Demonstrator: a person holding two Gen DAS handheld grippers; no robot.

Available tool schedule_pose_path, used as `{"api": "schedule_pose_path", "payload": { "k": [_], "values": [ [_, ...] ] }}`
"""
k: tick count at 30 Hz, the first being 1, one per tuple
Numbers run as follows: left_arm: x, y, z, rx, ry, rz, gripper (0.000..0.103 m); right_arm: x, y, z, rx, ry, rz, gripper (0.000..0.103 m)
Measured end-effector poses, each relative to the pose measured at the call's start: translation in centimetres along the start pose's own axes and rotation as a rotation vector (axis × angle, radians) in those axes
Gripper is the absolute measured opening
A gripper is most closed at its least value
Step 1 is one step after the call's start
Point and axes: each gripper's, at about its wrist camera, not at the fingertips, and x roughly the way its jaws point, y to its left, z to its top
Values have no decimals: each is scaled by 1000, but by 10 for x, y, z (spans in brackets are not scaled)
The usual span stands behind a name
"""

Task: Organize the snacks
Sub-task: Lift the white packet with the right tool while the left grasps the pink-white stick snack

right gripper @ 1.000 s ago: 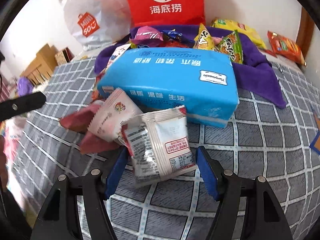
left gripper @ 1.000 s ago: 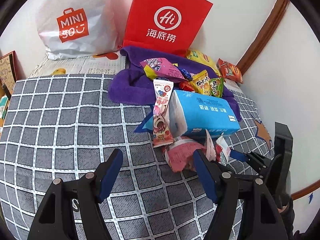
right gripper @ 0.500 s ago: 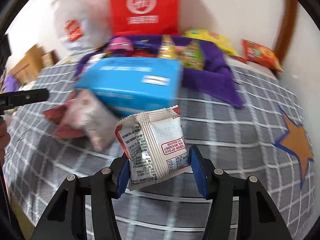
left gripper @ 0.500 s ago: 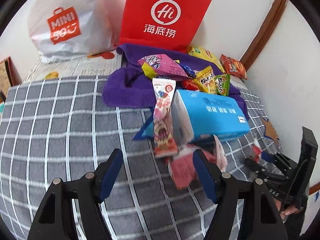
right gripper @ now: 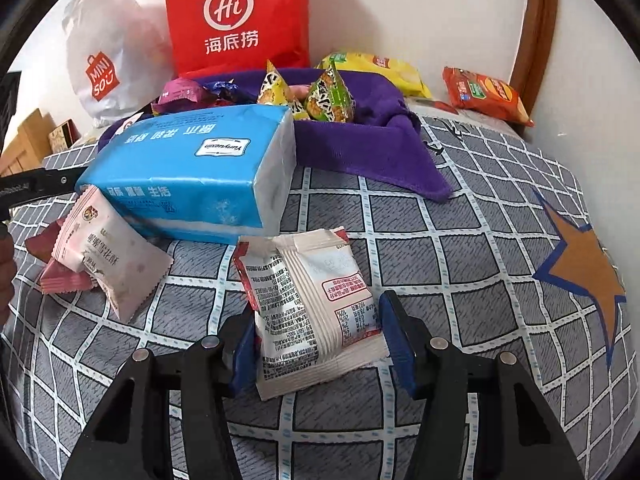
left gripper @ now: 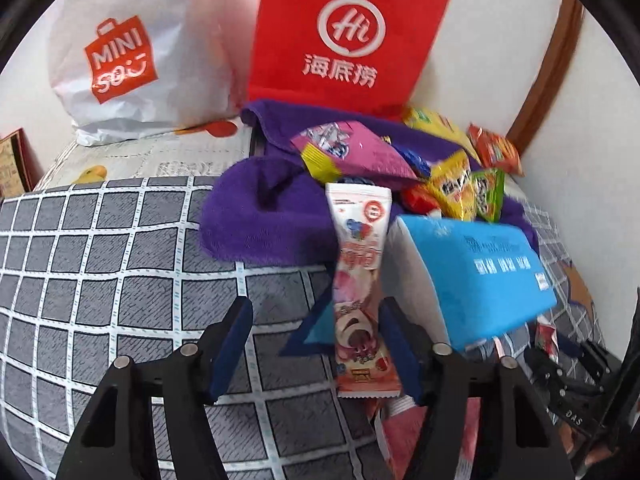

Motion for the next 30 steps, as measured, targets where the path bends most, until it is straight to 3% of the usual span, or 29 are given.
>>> {"api": "schedule_pose_path", "payload": {
  "k": [3,8,11,16,22,30],
  "values": [
    [9,2,-2,-13,16,-59,49,1,-4,1,21,0,20,56],
    [11,-9,-13,14,-27,-24,48,1,-7,1,40,-7,42,56],
    [13,-17,-15,57,-8,-22,46,-1,-12,0,70,-17,74,55],
    [15,-8,-14,-9,-5,-54,43,-1,-13,0,87,-22,82,55],
    [16,-15,-15,22,2,-24,42,0,-11,0,79,-20,72,55],
    [15,-20,-15,52,-6,-28,30,-1,-16,-1,106,-28,99,55]
  ]
}}
